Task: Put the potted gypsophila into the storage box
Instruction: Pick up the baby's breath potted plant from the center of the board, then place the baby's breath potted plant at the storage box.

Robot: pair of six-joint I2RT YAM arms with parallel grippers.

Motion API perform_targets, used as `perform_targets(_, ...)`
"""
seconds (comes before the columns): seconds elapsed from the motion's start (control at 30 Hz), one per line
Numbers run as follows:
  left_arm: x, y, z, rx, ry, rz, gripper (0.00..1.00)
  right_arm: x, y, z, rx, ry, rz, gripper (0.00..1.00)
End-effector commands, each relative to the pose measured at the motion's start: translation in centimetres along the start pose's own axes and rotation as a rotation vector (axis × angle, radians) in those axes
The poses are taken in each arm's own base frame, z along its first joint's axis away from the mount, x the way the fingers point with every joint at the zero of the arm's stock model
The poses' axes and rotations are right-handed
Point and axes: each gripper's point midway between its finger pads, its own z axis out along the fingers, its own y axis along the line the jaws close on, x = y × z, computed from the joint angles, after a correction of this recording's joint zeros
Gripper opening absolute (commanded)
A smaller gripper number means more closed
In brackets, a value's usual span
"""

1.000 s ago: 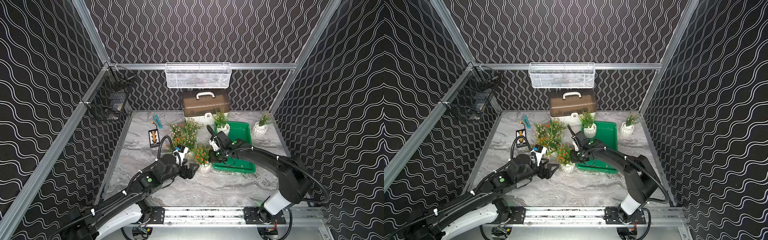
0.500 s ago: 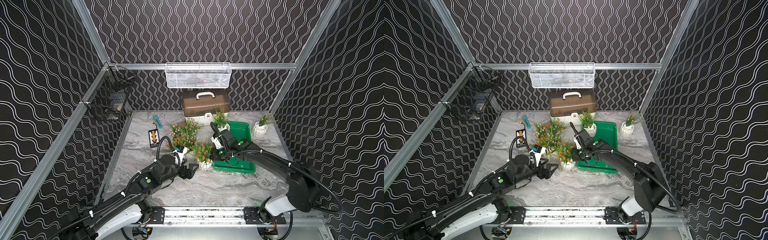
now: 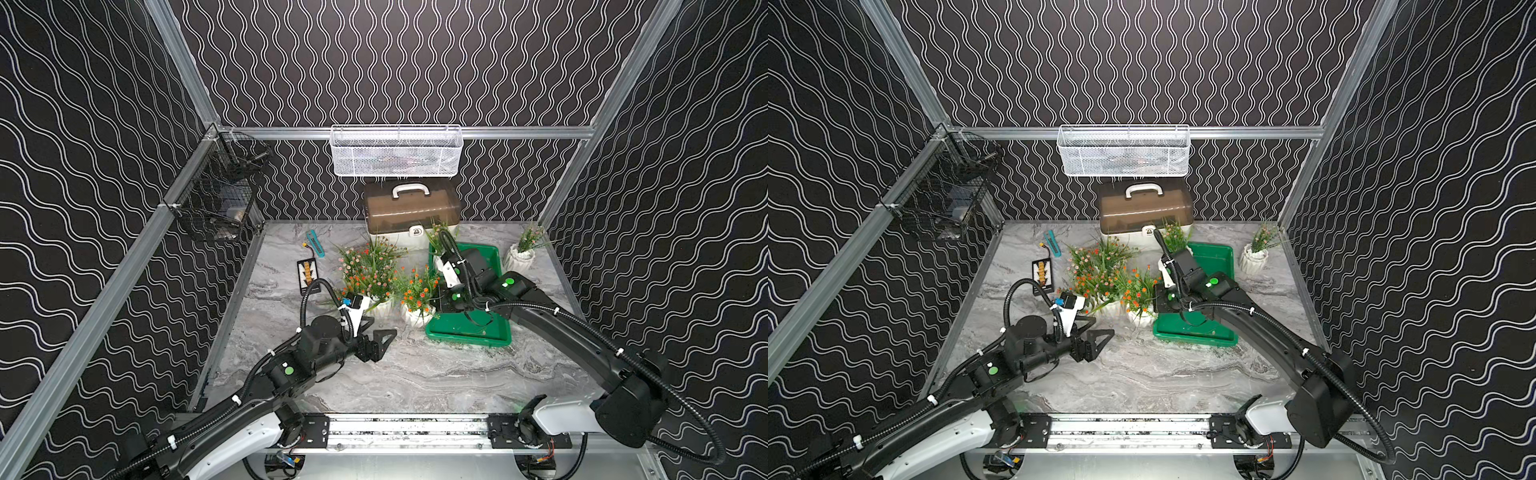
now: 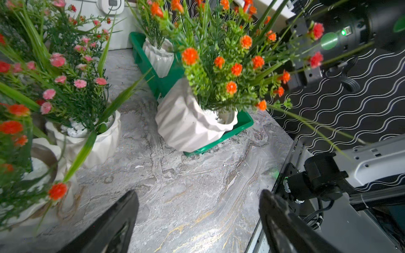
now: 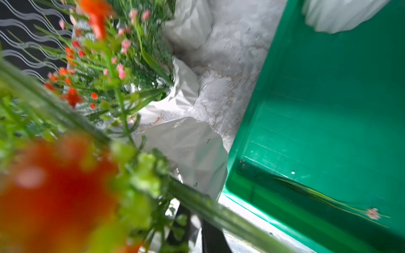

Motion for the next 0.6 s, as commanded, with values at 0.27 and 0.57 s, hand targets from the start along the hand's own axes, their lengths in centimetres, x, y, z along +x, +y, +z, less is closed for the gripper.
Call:
perform_targets(0.27, -2.4, -2.2, -1.5, 0.119, -0.15, 0.041, 0.9, -6.6, -6.8, -5.0, 0.048, -0.192, 0.195, 0.0)
perform_targets(0.57, -2.8, -2.3, -2.2, 0.127, -0.196, 0.048, 0.91, -10.3, -11.8, -5.8, 0.119, -0.26, 0.319, 0.0)
